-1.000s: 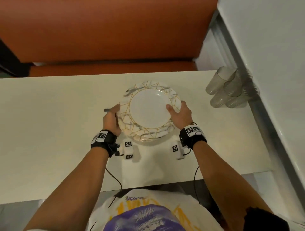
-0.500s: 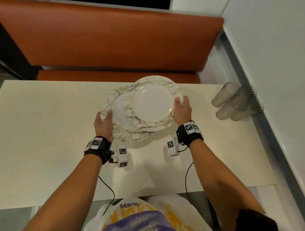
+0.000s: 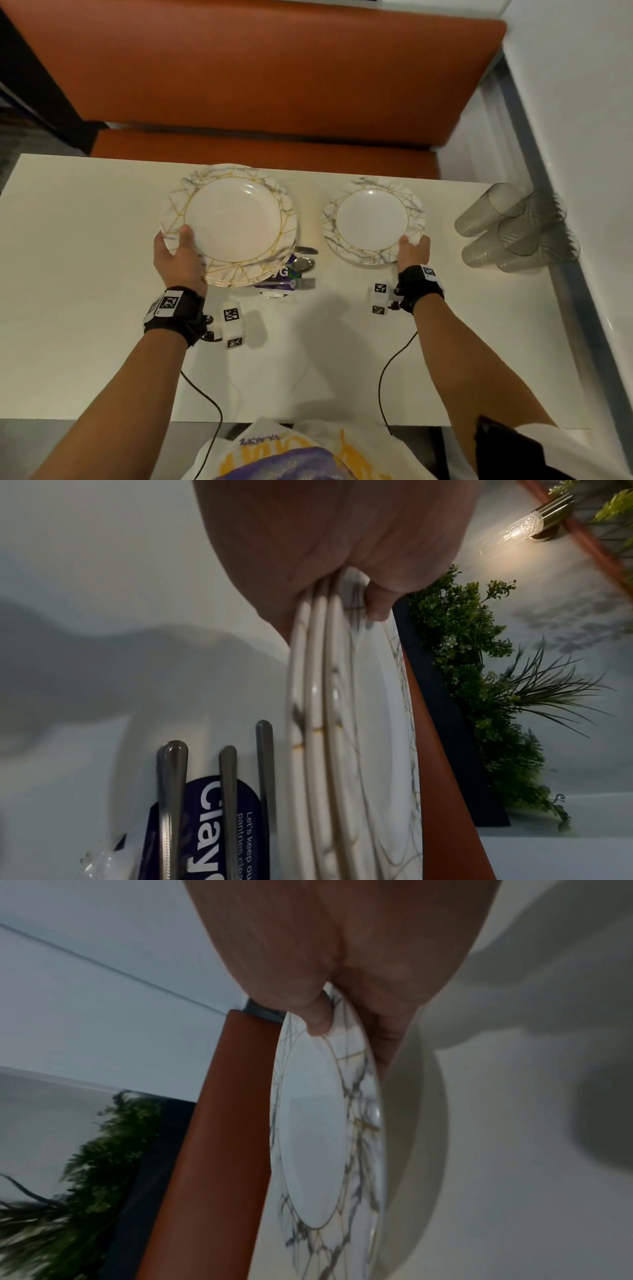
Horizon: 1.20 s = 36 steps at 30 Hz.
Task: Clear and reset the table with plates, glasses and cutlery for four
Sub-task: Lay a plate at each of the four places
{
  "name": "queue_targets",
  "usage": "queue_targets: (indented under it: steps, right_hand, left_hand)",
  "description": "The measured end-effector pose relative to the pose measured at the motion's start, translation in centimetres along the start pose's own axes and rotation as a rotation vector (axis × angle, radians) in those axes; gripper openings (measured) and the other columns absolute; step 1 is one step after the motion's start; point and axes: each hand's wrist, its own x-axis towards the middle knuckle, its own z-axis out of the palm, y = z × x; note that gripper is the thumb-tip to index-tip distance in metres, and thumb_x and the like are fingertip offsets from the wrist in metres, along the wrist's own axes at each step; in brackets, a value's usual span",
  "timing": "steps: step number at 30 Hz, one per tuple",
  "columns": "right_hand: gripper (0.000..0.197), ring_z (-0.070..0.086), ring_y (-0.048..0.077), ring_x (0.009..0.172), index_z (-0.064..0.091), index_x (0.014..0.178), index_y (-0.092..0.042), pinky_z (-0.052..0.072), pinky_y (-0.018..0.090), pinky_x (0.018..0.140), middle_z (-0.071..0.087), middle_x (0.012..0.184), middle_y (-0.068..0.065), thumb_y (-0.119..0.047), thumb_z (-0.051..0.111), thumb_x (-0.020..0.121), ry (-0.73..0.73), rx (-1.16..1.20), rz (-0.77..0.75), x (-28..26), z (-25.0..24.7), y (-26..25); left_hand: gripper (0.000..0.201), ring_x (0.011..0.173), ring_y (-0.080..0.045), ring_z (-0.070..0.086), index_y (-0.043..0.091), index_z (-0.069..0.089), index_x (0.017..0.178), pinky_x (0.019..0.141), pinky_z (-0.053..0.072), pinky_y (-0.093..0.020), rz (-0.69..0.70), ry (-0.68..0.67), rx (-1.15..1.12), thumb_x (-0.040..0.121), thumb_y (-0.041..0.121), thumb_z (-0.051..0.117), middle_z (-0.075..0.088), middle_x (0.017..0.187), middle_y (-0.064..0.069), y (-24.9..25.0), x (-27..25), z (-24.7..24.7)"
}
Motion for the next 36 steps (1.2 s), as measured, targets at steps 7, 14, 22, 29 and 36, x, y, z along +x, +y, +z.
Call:
queue_targets:
  steps: [7, 14, 22, 29, 36]
  right_hand:
    - [0.061, 0.051, 0.040, 0.131, 0.038, 0.148, -0.001, 0.046, 0.046, 0.102, 0.050, 0.144, 0.022, -0.026, 0.062, 0.097, 0.054, -0.239, 0.036, 1.5, 1.0, 0.3]
    - [0.054, 0.062, 0.040, 0.111, 0.041, 0.134, -0.003, 0.051, 0.037, 0.081, 0.057, 0.130, 0.023, -0.019, 0.070, 0.091, 0.034, -0.298, -0.035, 2.8, 1.2, -0.3]
    - [0.056, 0.058, 0.040, 0.117, 0.039, 0.134, -0.004, 0.050, 0.041, 0.084, 0.051, 0.136, 0.021, -0.024, 0.069, 0.092, 0.030, -0.371, -0.026, 2.3, 1.1, -1.2]
    - [0.036, 0.060, 0.020, 0.101, 0.053, 0.126, -0.015, 0.055, 0.037, 0.087, 0.060, 0.114, 0.007, -0.017, 0.063, 0.091, 0.050, -0.325, -0.435, -1.3, 1.5, -2.2]
    - [0.082, 0.056, 0.021, 0.119, 0.042, 0.143, -0.017, 0.051, 0.035, 0.094, 0.054, 0.136, 0.005, -0.064, 0.069, 0.082, -0.570, -0.517, -0.531, -8.3, 5.1, -7.4]
  left_hand:
    - [0.072, 0.049, -0.011, 0.046, 0.028, 0.034, 0.160, 0.042, 0.041, -0.020, -0.054, 0.032, 0.025, 0.098, 0.039, 0.068, 0.057, 0.077, 0.000, -0.8, -1.4, 1.8]
    - [0.074, 0.042, -0.006, 0.040, 0.027, 0.030, 0.162, 0.042, 0.037, -0.022, -0.062, 0.041, 0.017, 0.100, 0.036, 0.068, 0.050, 0.068, 0.003, -1.2, -2.3, 2.9]
    - [0.070, 0.046, -0.007, 0.042, 0.026, 0.038, 0.159, 0.043, 0.039, -0.022, -0.067, 0.000, 0.033, 0.098, 0.037, 0.071, 0.051, 0.068, 0.004, -1.8, -2.8, 3.1]
    - [0.066, 0.049, -0.009, 0.047, 0.020, 0.047, 0.152, 0.050, 0.044, -0.027, -0.094, -0.091, 0.085, 0.095, 0.040, 0.074, 0.055, 0.064, 0.008, -2.6, -3.2, 2.6]
    - [0.082, 0.105, -0.021, 0.070, 0.026, 0.052, 0.149, 0.101, 0.056, -0.048, -0.149, -0.215, 0.063, 0.078, 0.046, 0.086, 0.077, 0.111, 0.002, -3.2, -5.1, 2.5]
